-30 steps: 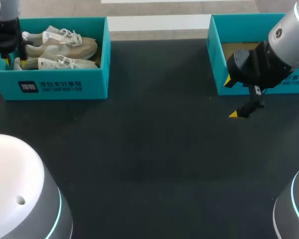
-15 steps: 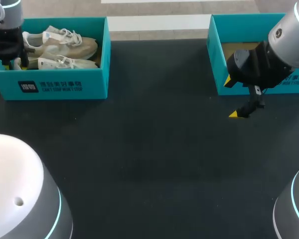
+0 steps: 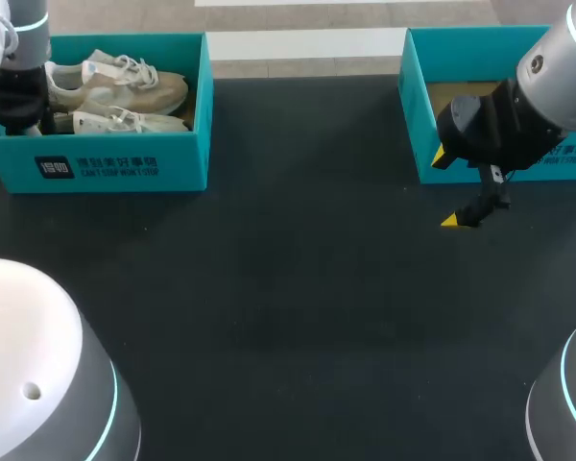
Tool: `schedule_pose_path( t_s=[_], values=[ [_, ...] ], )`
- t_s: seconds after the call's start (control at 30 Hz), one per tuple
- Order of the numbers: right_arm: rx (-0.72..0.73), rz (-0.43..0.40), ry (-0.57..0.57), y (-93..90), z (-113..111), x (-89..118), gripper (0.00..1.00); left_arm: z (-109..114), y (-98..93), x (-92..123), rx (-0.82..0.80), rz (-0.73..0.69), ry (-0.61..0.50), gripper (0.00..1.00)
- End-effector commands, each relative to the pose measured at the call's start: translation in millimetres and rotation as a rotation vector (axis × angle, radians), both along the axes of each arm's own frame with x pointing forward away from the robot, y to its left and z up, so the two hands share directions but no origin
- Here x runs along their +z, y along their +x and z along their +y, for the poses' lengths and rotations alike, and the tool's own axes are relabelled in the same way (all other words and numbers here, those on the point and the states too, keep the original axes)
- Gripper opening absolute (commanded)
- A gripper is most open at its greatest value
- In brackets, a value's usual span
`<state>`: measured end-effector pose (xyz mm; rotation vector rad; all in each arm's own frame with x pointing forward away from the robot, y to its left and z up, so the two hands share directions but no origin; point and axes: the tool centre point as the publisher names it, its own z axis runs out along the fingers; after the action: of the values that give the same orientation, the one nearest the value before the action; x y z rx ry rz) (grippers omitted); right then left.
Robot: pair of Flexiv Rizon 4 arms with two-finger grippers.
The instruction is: Take the shoe out of the shoebox, open the shoe tongue, remove and reinsert the insole, then place the shoe into the shoebox
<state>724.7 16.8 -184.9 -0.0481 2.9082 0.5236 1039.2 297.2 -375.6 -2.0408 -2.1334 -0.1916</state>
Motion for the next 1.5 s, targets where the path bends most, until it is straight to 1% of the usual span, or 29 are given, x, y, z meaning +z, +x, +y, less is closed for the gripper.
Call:
schedule_pose_path(
  t_s=[0.03, 0.07, 0.13, 0.2, 0.43, 0.6, 0.73, 0.83, 0.93, 0.97, 1.17, 1.3, 1.5],
  values=[
    [0.000, 0.001, -0.002, 1.4, 1.2, -1.0, 1.00, 0.1, 1.1, -8.2, -0.001, 0.002, 0.013, 0.42],
    [0.000, 0.001, -0.002, 1.4, 1.2, -1.0, 1.00, 0.4, 1.3, -9.1, 0.000, 0.005, 0.018, 0.40],
    [0.000, 0.001, -0.002, 1.4, 1.2, -1.0, 1.00, 1.3, 1.9, -10.7, -0.004, 0.010, 0.037, 0.30],
    [0.000, 0.001, -0.002, 1.4, 1.2, -1.0, 1.00, 1.9, 1.9, -10.6, -0.006, 0.011, 0.042, 0.00],
    [0.000, 0.001, -0.002, 1.4, 1.2, -1.0, 1.00, 6.4, -0.1, -0.7, -0.036, 0.016, 0.067, 0.00],
    [0.000, 0.001, -0.002, 1.4, 1.2, -1.0, 1.00, 12.5, -2.2, 18.0, -0.081, 0.048, 0.067, 0.00],
    [0.000, 0.001, -0.002, 1.4, 1.2, -1.0, 1.00, 18.1, -0.5, 37.8, -0.093, 0.070, 0.039, 0.00],
    [0.000, 0.001, -0.002, 1.4, 1.2, -1.0, 1.00, 23.3, 1.8, 62.3, -0.095, 0.080, 0.034, 0.00],
    [0.000, 0.001, -0.002, 1.4, 1.2, -1.0, 1.00, 26.7, 4.0, 81.0, -0.099, 0.085, 0.038, 0.00],
    [0.000, 0.001, -0.002, 1.4, 1.2, -1.0, 1.00, 26.9, 4.2, 84.7, -0.099, 0.084, 0.038, 0.00],
    [0.000, 0.001, -0.002, 1.4, 1.2, -1.0, 1.00, 25.9, 8.8, 122.7, -0.105, 0.092, 0.033, 0.00],
    [0.000, 0.001, -0.002, 1.4, 1.2, -1.0, 1.00, 24.9, 8.6, 145.5, -0.106, 0.121, 0.022, 0.00],
    [0.000, 0.001, -0.002, 1.4, 1.2, -1.0, 1.00, 25.7, 6.5, 173.9, -0.107, 0.094, -0.004, 0.00]
  ],
)
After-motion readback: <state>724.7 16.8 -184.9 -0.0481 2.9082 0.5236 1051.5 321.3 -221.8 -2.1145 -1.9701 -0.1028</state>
